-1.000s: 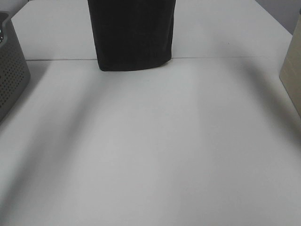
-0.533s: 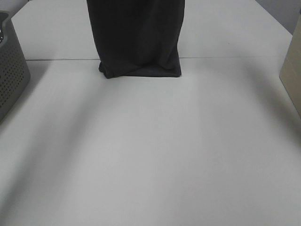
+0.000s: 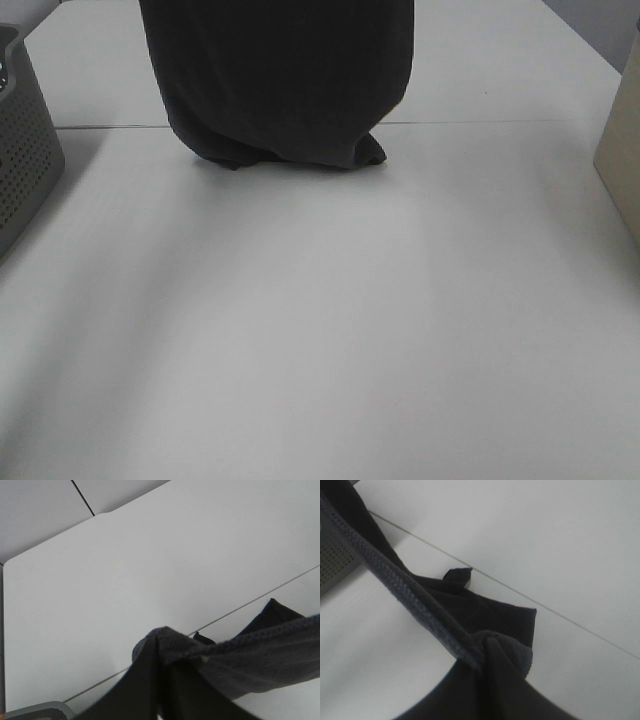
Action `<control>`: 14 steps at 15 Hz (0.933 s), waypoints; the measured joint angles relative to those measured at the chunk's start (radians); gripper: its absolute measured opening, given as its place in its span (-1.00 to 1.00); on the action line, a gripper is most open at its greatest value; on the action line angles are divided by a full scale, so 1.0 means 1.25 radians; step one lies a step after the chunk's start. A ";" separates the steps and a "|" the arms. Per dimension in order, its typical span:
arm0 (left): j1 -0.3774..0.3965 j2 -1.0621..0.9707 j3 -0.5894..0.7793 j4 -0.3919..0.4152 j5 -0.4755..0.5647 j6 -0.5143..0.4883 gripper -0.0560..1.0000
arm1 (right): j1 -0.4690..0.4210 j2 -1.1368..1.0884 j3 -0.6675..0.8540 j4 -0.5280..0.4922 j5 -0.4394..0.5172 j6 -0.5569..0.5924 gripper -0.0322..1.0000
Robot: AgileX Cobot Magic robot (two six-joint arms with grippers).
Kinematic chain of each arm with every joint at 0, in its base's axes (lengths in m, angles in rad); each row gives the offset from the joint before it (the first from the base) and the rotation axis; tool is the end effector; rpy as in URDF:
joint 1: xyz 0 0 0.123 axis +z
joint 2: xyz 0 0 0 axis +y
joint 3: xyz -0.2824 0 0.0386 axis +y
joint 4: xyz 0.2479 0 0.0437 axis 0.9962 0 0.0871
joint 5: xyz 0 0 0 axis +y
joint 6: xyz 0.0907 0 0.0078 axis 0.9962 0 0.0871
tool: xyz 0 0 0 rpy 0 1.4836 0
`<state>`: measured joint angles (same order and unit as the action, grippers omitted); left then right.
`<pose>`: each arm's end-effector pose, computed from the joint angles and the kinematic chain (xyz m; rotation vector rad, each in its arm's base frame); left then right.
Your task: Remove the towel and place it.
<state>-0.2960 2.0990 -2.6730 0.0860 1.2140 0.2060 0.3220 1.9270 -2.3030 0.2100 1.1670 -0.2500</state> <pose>0.4204 -0.1206 0.4711 0.5114 2.0582 0.0499 0.3907 0.1487 0.4485 -0.6475 2.1743 0.3010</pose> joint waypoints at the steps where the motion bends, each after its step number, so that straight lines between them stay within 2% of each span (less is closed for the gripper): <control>1: 0.000 -0.010 0.015 -0.012 0.002 -0.020 -0.89 | 0.000 -0.005 0.000 0.000 0.022 0.002 -0.93; 3: 0.000 -0.068 0.115 -0.018 0.002 -0.050 -0.89 | 0.000 -0.008 0.003 0.000 0.027 0.008 -0.93; 6: -0.002 -0.222 0.354 -0.050 0.002 -0.081 -0.89 | 0.002 -0.072 0.093 0.009 0.027 0.025 -0.93; 8: -0.005 -0.344 0.521 -0.077 -0.005 -0.098 -0.89 | 0.009 -0.155 0.205 0.030 0.027 0.042 -0.93; 9: -0.006 -0.374 0.562 -0.086 -0.006 -0.102 -0.89 | 0.010 -0.186 0.238 0.039 0.027 0.046 -0.93; 14: -0.010 -0.637 0.989 -0.204 -0.033 -0.108 -0.89 | 0.016 -0.409 0.582 0.093 0.026 0.086 -0.93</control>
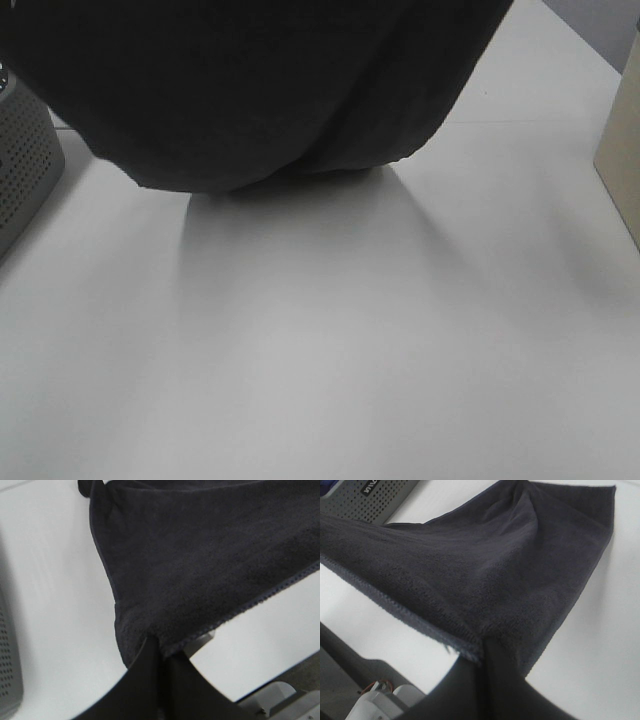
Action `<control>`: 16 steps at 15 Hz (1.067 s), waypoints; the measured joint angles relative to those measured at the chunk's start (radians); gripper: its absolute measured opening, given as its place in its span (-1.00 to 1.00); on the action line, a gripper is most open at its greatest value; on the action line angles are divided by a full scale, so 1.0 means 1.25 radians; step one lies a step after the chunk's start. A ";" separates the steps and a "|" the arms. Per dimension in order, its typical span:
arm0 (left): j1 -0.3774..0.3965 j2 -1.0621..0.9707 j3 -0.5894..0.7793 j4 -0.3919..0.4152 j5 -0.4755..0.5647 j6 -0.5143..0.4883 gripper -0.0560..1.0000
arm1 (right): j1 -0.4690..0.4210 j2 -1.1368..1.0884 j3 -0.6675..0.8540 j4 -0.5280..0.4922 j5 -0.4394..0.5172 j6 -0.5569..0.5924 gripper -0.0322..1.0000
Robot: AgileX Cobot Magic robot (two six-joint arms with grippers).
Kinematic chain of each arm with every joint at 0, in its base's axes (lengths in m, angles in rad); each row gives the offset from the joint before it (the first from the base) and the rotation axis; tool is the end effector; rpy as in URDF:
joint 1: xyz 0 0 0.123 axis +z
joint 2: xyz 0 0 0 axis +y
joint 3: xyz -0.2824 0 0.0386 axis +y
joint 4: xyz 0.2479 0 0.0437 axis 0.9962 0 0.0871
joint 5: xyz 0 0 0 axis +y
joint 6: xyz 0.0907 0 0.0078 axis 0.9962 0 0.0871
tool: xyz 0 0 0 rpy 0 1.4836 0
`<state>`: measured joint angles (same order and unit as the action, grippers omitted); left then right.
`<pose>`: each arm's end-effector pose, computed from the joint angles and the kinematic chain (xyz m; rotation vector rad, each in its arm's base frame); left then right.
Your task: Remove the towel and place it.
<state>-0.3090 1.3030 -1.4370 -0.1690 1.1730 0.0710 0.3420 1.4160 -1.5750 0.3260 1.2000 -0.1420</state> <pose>0.2384 -0.0909 0.4089 0.4584 2.4884 -0.3186 0.2584 0.1208 0.4204 -0.5772 2.4515 0.5118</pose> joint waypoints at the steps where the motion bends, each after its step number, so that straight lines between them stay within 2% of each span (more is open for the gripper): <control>1: -0.001 -0.056 0.090 -0.018 -0.008 0.000 -0.89 | 0.002 -0.039 0.069 0.014 -0.001 0.000 -0.93; 4: -0.001 -0.133 0.198 -0.046 -0.018 -0.027 -0.89 | 0.003 -0.090 0.178 0.038 -0.002 0.023 -0.93; 11: -0.001 -0.238 0.276 -0.087 -0.020 -0.036 -0.89 | 0.003 -0.181 0.277 0.084 -0.006 0.085 -0.93; 13: -0.001 -0.272 0.330 -0.111 -0.021 -0.009 -0.89 | 0.003 -0.235 0.339 0.097 -0.007 0.114 -0.93; 14: -0.001 -0.292 0.382 -0.151 -0.021 0.046 -0.89 | 0.003 -0.294 0.410 0.098 -0.008 0.151 -0.93; 16: -0.001 -0.302 0.412 -0.181 -0.019 0.062 -0.89 | 0.003 -0.354 0.472 0.099 -0.010 0.186 -0.93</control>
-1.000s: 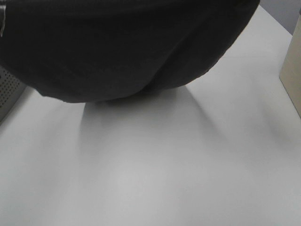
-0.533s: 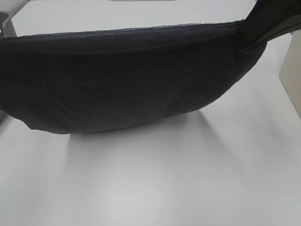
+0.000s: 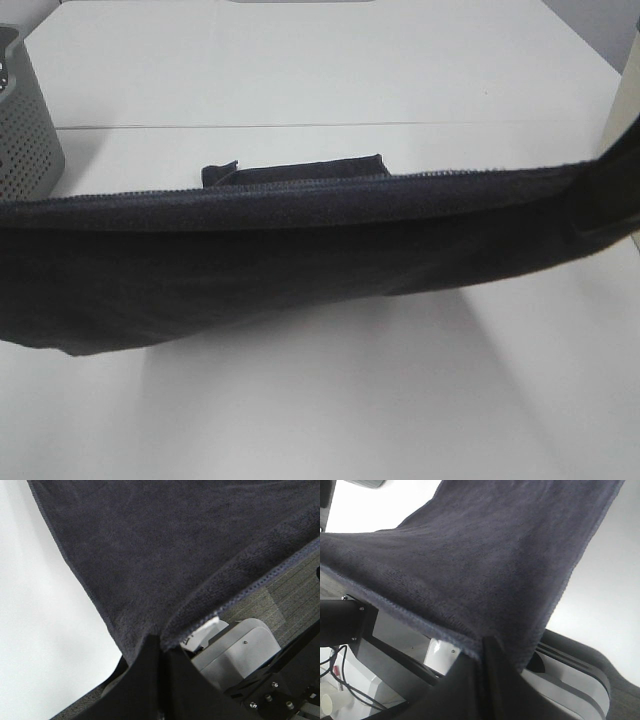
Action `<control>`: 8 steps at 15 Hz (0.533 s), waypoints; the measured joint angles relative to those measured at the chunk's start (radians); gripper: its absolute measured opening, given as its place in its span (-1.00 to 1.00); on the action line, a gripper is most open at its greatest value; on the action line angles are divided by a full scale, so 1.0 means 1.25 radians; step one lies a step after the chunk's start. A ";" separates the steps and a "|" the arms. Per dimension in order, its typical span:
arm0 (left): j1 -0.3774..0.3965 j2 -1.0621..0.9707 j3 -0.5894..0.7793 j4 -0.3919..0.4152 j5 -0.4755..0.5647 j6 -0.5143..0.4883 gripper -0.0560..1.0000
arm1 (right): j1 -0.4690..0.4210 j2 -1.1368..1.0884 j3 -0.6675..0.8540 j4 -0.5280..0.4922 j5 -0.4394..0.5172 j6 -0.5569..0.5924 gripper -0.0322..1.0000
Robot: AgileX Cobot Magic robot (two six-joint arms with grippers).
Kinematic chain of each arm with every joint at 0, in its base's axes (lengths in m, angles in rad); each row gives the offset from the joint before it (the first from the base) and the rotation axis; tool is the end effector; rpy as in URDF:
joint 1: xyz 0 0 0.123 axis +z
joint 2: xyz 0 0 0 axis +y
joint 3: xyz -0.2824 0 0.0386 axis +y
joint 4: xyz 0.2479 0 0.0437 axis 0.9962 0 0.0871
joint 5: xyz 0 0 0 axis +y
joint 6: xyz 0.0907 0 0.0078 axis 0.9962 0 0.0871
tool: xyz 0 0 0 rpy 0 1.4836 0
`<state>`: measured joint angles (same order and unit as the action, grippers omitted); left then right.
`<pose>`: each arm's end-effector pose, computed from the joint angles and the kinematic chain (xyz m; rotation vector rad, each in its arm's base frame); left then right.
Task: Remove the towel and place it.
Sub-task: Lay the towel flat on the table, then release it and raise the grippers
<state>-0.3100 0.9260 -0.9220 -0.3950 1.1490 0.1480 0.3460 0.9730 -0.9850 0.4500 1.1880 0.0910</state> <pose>0.1356 -0.0770 0.3413 0.5048 2.5666 -0.5854 0.1395 0.0894 0.3525 -0.2519 2.6657 0.7521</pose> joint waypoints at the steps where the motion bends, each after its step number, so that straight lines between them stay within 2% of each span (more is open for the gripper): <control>1: 0.000 -0.004 0.013 -0.005 0.001 0.002 -0.89 | 0.000 -0.026 0.026 0.004 -0.002 0.012 -0.93; 4: 0.000 -0.006 0.034 -0.008 0.015 0.003 -0.89 | -0.003 -0.090 0.115 0.046 -0.008 0.043 -0.93; 7: 0.000 -0.006 0.043 -0.010 0.018 0.012 -0.89 | -0.003 -0.102 0.158 0.052 -0.020 0.044 -0.93; 8: 0.000 -0.006 0.078 -0.020 0.017 0.046 -0.89 | -0.003 -0.098 0.206 0.052 -0.024 0.044 -0.93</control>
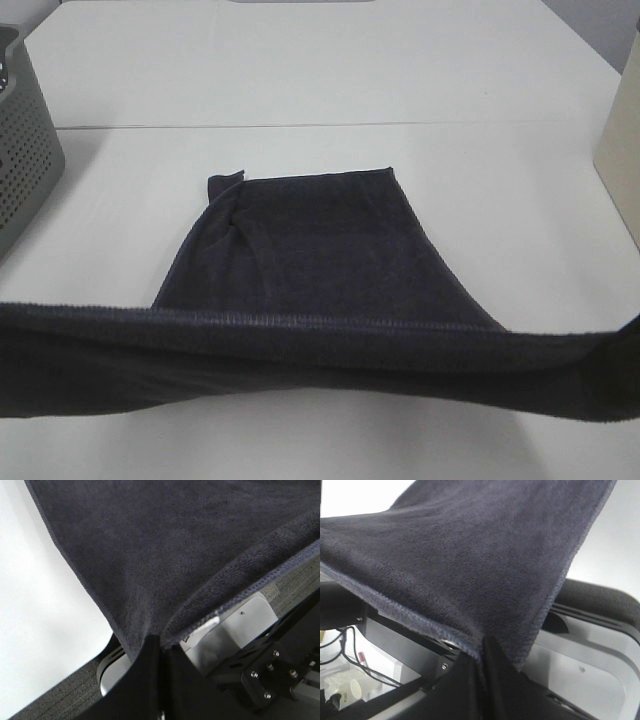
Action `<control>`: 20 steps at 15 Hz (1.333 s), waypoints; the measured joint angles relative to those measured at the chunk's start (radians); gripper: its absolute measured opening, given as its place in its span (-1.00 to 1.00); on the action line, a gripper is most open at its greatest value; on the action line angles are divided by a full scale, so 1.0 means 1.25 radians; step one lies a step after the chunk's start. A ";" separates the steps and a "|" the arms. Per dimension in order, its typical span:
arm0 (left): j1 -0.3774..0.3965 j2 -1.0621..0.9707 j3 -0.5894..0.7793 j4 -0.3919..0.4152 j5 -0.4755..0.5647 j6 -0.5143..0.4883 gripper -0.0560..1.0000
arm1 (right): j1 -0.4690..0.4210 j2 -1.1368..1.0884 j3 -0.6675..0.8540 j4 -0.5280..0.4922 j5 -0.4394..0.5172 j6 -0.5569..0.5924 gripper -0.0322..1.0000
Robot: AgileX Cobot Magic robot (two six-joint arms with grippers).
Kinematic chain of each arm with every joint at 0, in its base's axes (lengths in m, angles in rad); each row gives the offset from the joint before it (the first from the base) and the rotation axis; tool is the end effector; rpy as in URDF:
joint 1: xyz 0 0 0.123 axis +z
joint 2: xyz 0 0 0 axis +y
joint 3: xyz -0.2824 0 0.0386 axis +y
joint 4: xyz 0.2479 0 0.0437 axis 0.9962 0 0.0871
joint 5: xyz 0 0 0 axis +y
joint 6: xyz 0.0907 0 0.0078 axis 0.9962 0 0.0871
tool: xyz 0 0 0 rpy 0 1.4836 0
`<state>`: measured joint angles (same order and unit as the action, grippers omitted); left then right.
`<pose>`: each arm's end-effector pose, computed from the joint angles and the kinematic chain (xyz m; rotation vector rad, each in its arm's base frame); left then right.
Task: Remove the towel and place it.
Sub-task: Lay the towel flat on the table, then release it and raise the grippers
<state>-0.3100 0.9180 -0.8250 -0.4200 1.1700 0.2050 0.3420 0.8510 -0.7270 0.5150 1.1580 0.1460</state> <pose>0.1276 -0.0768 0.3145 0.5748 2.6496 -0.6043 0.1068 0.0816 0.2996 -0.1068 2.7862 0.8337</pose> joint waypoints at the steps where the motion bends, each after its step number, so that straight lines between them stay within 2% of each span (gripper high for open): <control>1: 0.000 0.000 0.000 0.000 0.000 0.000 -0.89 | 0.000 0.000 0.000 0.000 0.000 0.000 -0.93; 6: 0.000 0.019 0.122 -0.036 0.000 0.070 -0.89 | 0.000 0.116 0.091 -0.007 -0.001 -0.002 -0.93; 10: 0.001 0.134 0.130 -0.041 -0.002 0.105 -0.89 | -0.002 0.223 0.092 -0.016 0.000 -0.022 -0.93; 16: 0.002 0.340 0.130 -0.068 -0.005 0.113 -0.89 | -0.006 0.366 0.094 -0.029 -0.003 -0.061 -0.93; 20: 0.002 0.421 0.130 -0.076 -0.006 0.134 -0.89 | -0.006 0.432 0.094 -0.036 -0.010 -0.090 -0.90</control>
<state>-0.3080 1.4440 -0.6630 -0.5150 1.1630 0.3730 0.3340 1.3910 -0.6090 0.4700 1.1450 0.0330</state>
